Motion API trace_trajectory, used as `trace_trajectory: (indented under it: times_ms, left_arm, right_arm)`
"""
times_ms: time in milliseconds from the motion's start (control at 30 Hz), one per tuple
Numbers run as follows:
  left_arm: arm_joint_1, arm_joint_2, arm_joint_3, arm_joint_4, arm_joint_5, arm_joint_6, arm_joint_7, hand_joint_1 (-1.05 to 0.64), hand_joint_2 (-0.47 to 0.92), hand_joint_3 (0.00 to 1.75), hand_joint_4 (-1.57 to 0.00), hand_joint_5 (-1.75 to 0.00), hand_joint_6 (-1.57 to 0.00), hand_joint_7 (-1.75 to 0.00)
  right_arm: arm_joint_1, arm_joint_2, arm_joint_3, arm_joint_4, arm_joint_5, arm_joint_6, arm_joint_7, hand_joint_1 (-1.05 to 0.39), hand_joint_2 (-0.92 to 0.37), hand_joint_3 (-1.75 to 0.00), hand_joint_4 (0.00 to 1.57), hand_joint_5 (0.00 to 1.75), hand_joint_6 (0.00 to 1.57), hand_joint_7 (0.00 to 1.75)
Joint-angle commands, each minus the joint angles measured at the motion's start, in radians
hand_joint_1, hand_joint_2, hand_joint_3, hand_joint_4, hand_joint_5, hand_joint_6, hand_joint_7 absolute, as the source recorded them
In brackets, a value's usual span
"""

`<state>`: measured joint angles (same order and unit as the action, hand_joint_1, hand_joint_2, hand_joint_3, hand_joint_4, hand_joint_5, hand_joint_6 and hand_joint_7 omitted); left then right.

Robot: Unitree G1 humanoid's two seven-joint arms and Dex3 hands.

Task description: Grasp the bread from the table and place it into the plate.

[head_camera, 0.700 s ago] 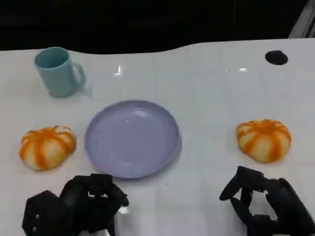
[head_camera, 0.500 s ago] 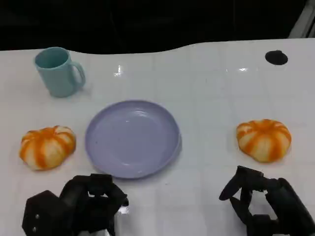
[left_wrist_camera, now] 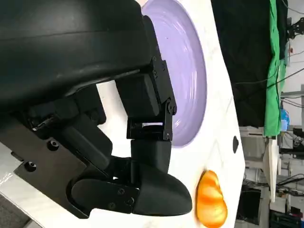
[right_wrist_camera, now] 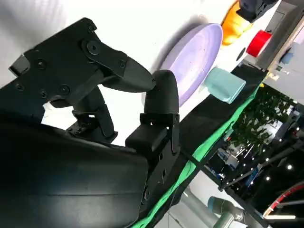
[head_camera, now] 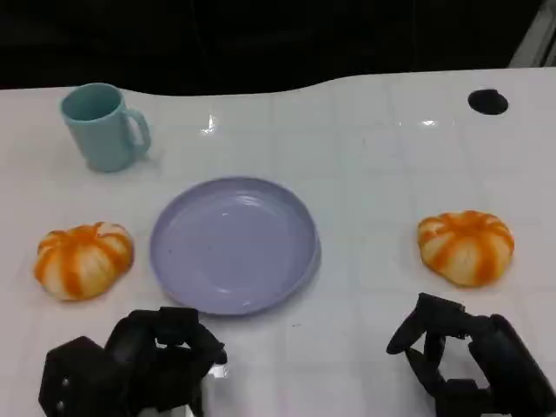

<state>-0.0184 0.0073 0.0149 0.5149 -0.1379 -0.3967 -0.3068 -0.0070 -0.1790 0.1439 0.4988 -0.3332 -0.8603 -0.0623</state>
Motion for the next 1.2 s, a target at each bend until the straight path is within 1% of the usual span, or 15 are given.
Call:
trace_trajectory:
  times_ms: [33,233,400,467,567,667,700,733,767,800,867,900,967,1067,1200]
  left_arm:
    - [0.006,0.011,0.010,-0.005,-0.002,0.001,-0.002,-1.05,0.57,0.63,-1.57,-1.20,-1.40,-0.82]
    - [0.003,0.010,0.009,0.000,-0.003,-0.004,-0.005,-1.05,0.58,0.62,-1.57,-1.20,-1.40,-0.81]
    - [0.005,0.010,0.008,-0.003,-0.001,0.002,-0.003,-1.05,0.59,0.61,-1.57,-1.20,-1.40,-0.81]
    - [0.005,0.009,0.007,-0.004,0.000,0.002,-0.001,-1.05,0.59,0.61,-1.57,-1.20,-1.40,-0.81]
    - [0.005,0.008,0.007,-0.003,-0.002,0.005,-0.002,-1.05,0.59,0.60,-1.57,-1.19,-1.40,-0.81]
    - [0.009,0.009,0.005,-0.012,0.003,0.014,0.003,-1.05,0.58,0.59,-1.57,-1.20,-1.40,-0.81]
    - [0.010,0.009,0.005,-0.012,0.003,0.010,0.001,-1.05,0.59,0.59,-1.57,-1.20,-1.40,-0.81]
    - [0.010,0.009,0.005,-0.012,0.002,0.007,-0.001,-1.05,0.59,0.59,-1.57,-1.20,-1.40,-0.80]
    - [0.010,0.008,0.005,-0.012,-0.001,0.007,-0.003,-1.05,0.59,0.59,-1.57,-1.20,-1.40,-0.80]
    - [0.010,0.007,0.007,-0.010,-0.005,0.005,-0.007,-1.05,0.59,0.58,-1.57,-1.20,-1.40,-0.80]
    - [0.010,0.005,0.007,-0.008,-0.008,0.002,-0.009,-1.05,0.59,0.58,-1.57,-1.20,-1.40,-0.79]
    - [0.010,0.004,0.007,-0.008,-0.008,0.002,-0.008,-1.05,0.59,0.57,-1.57,-1.20,-1.41,-0.79]
    - [0.013,0.001,0.006,-0.016,-0.008,0.009,-0.004,-1.05,0.60,0.57,-1.57,-1.20,-1.41,-0.79]
    - [0.015,0.000,0.005,-0.025,-0.003,0.016,0.001,-1.05,0.60,0.57,-1.57,-1.20,-1.41,-0.79]
    - [0.012,0.002,0.004,-0.017,0.004,0.008,0.000,-1.05,0.60,0.57,-1.57,-1.20,-1.41,-0.78]
  right_arm:
    - [0.010,-0.012,-0.005,-0.015,0.015,0.012,0.004,-0.31,-0.50,-1.08,0.77,1.74,0.77,1.32]
    - [0.008,-0.011,-0.007,-0.010,0.015,0.004,-0.002,-0.30,-0.50,-1.06,0.76,1.73,0.77,1.29]
    - [0.004,-0.014,-0.016,-0.016,0.000,-0.005,-0.021,-0.29,-0.55,-0.97,0.70,1.67,0.78,1.10]
    - [0.004,-0.021,-0.025,-0.041,-0.033,0.003,-0.045,-0.30,-0.56,-0.93,0.67,1.63,0.77,1.02]
    - [0.003,-0.035,-0.033,-0.075,-0.088,0.019,-0.079,-0.34,-0.62,-0.82,0.58,1.44,0.69,0.86]
    - [0.010,-0.055,-0.036,-0.120,-0.144,0.057,-0.105,-0.38,-0.77,-0.52,0.55,1.15,0.66,0.65]
    - [0.013,-0.063,-0.037,-0.139,-0.169,0.070,-0.115,-0.40,-0.85,-0.37,0.54,1.04,0.65,0.54]
    - [0.016,-0.069,-0.036,-0.155,-0.187,0.081,-0.123,-0.41,-0.88,-0.28,0.51,0.97,0.64,0.48]
    - [0.019,-0.075,-0.036,-0.172,-0.201,0.094,-0.127,-0.41,-0.90,-0.24,0.49,0.93,0.63,0.44]
    - [0.022,-0.086,-0.035,-0.193,-0.225,0.112,-0.130,-0.42,-0.91,-0.20,0.43,0.82,0.58,0.37]
    - [0.028,-0.105,-0.035,-0.231,-0.271,0.145,-0.140,-0.44,-0.92,-0.18,0.36,0.70,0.52,0.29]
    - [0.030,-0.115,-0.035,-0.250,-0.296,0.162,-0.149,-0.46,-0.92,-0.16,0.35,0.58,0.50,0.22]
    - [0.034,-0.134,-0.037,-0.288,-0.343,0.196,-0.167,-0.47,-0.92,-0.14,0.32,0.48,0.47,0.16]
    - [0.039,-0.161,-0.039,-0.342,-0.401,0.257,-0.180,-0.49,-0.92,-0.12,0.24,0.40,0.42,0.09]
    - [0.038,-0.189,-0.040,-0.390,-0.460,0.323,-0.200,-0.48,-0.92,-0.09,0.16,0.34,0.34,0.03]
